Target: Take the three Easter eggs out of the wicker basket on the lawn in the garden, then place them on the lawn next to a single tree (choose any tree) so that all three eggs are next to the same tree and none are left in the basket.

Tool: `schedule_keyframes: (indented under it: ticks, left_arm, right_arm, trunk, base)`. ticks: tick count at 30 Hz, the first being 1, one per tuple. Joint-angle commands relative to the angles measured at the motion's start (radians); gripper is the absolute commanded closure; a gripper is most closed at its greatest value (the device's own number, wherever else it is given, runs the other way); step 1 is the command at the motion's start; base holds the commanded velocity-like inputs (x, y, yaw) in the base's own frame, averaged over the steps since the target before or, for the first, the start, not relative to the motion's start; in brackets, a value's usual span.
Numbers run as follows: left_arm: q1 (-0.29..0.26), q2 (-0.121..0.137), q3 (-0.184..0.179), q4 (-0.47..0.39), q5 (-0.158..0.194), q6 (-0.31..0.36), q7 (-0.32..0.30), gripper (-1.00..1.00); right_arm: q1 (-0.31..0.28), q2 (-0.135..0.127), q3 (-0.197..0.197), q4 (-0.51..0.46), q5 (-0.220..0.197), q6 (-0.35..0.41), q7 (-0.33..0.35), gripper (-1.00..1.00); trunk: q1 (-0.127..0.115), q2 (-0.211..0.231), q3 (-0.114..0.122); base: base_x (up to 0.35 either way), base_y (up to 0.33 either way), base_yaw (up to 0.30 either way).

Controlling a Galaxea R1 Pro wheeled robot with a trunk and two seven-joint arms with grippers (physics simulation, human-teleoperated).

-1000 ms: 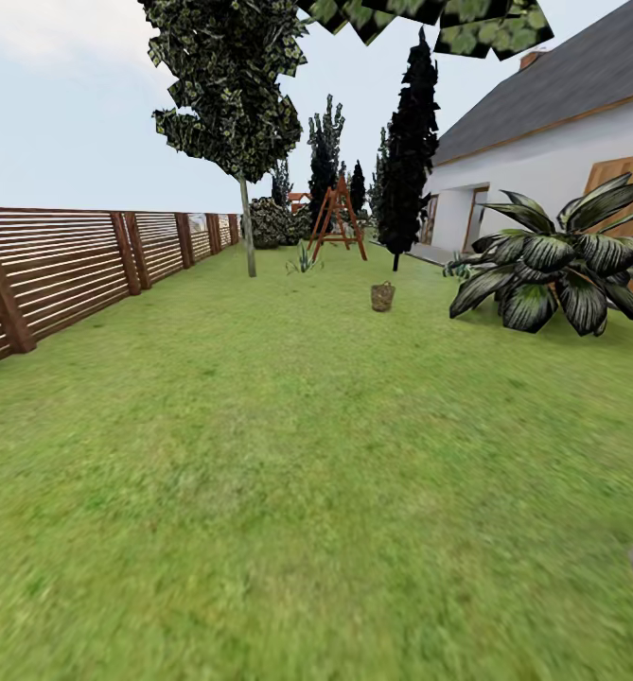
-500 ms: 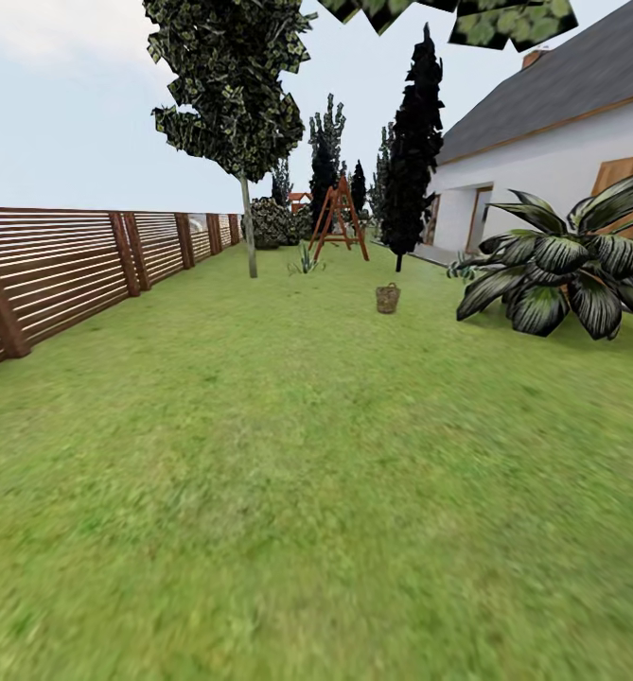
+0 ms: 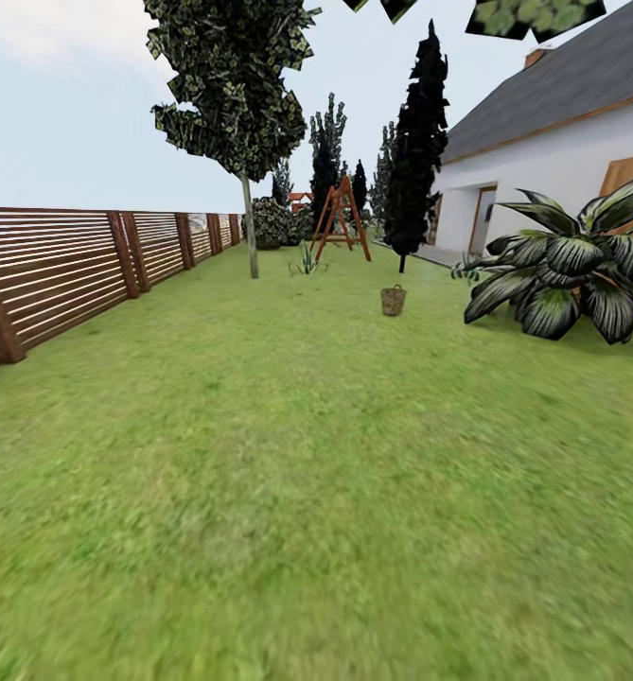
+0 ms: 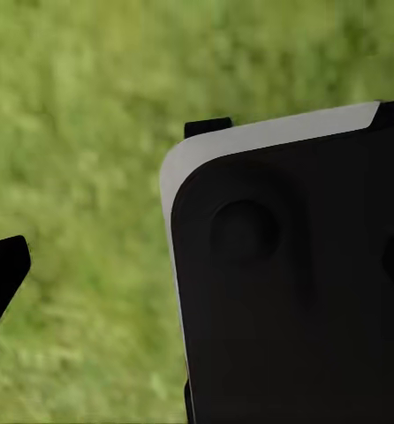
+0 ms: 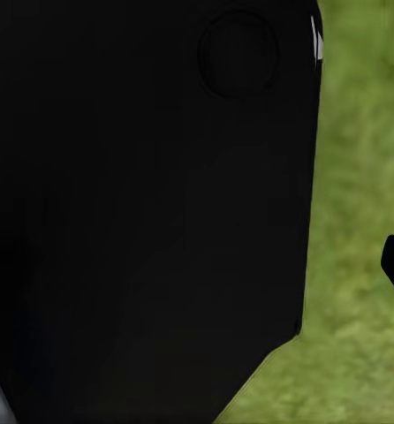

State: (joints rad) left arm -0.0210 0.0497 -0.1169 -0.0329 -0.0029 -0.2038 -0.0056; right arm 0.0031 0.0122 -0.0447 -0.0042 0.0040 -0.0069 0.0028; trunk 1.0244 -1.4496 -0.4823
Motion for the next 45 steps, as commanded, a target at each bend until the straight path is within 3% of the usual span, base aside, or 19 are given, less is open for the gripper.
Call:
schedule_keyframes:
  ticks: [1, 45]
  left_arm:
    - [-0.001, 0.0, -0.006, 0.001, 0.0, -0.003, 0.0, -1.0]
    - [0.001, 0.001, -0.006, 0.001, 0.001, -0.009, -0.001, -1.0]
  right_arm:
    - [0.0, 0.0, -0.004, 0.0, 0.0, -0.001, 0.0, -1.0]
    - [0.0, 0.0, -0.004, 0.0, 0.0, -0.001, 0.0, -1.0]
  trunk:
    - [0.001, 0.0, -0.001]
    - [0.001, 0.0, -0.001]
  base:
    - [0.326, 0.157, 0.0]
    - [0.324, 0.161, 0.0]
